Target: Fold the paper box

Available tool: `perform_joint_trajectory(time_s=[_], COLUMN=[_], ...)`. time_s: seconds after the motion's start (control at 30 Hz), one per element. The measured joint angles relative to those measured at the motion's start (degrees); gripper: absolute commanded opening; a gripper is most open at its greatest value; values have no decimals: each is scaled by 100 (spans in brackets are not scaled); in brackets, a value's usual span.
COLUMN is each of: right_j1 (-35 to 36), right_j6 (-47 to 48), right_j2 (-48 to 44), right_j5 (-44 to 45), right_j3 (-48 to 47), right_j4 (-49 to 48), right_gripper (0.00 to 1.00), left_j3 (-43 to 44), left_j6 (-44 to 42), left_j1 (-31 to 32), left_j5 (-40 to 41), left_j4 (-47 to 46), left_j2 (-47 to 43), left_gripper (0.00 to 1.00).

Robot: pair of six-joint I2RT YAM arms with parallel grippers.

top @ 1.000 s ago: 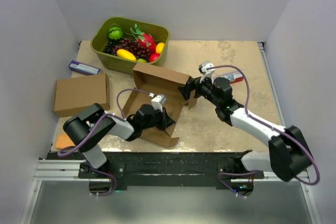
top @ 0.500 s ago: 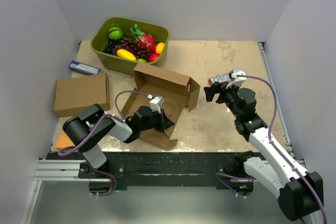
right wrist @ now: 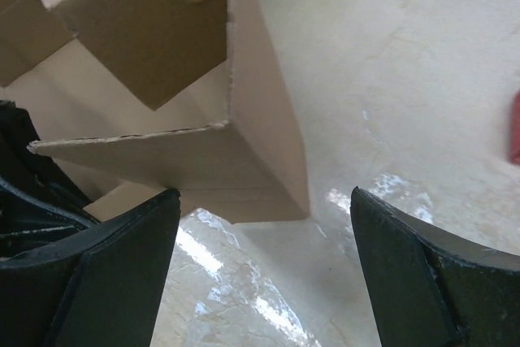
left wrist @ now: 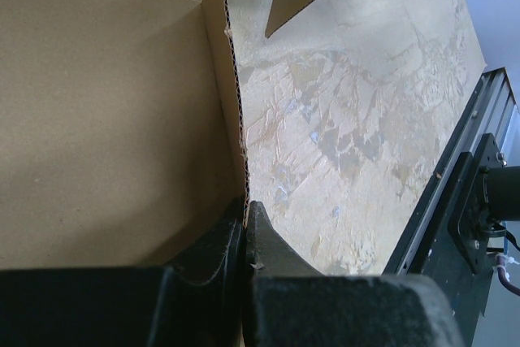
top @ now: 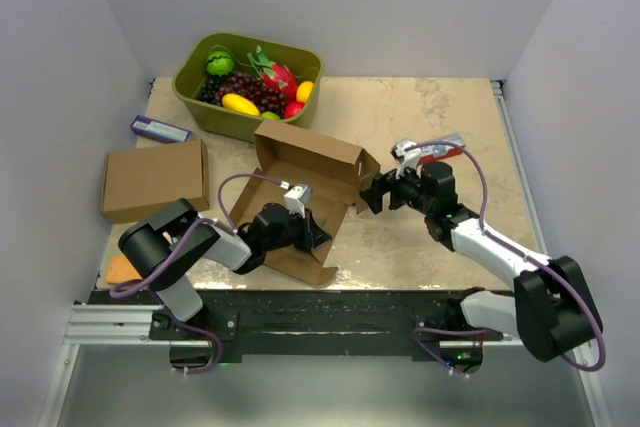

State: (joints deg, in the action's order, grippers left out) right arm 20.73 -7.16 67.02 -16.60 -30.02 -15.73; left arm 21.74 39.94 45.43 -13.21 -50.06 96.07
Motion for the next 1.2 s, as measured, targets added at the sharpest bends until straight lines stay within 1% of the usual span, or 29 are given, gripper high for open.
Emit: perform_joint_trajectory(time_s=[0.2, 0.33, 0.5, 0.6, 0.63, 0.73, 0.77, 0.93, 1.0, 1.07, 1.2], right_j1=[216, 350, 498, 553, 553, 553, 553, 466, 295, 103, -256], right_j6=[273, 358, 413, 411, 398, 319, 286, 107, -11, -111, -341], right_j2=[586, 955, 1300, 1375, 1342, 1067, 874, -575, -1226, -1624, -1749], right_j5=[-402, -415, -387, -382, -380, -328, -251, 116, 221, 385, 723], right_j3=[-28, -177, -363, -496, -503, -498, -490, -282, -151, -111, -107], right_j4=[-553, -850, -1224, -1266, -1268, -1139, -1023, -393, -144, 83, 426], right_gripper=[91, 91, 89, 93, 95, 99, 99, 98, 97, 93, 87], left_j3=[-2, -2, -2, -2, -2, -2, -2, -2, -2, -4, -11], left_j6=[0, 0, 0, 0, 0, 0, 0, 0, 0, 0, 0], left_j1=[0, 0, 0, 0, -2, -4, -4, -4, -4, -4, -4], left_j5=[-4, -7, -11, -13, -13, -17, -20, -31, -31, -31, -33], left_j4=[-4, -4, -7, -7, -7, -4, -4, -4, -4, -7, -15], left_j2=[0, 0, 2, 4, 4, 4, 4, 4, 2, 2, 2], left_gripper=[0, 0, 0, 0, 0, 0, 0, 0, 0, 0, 0])
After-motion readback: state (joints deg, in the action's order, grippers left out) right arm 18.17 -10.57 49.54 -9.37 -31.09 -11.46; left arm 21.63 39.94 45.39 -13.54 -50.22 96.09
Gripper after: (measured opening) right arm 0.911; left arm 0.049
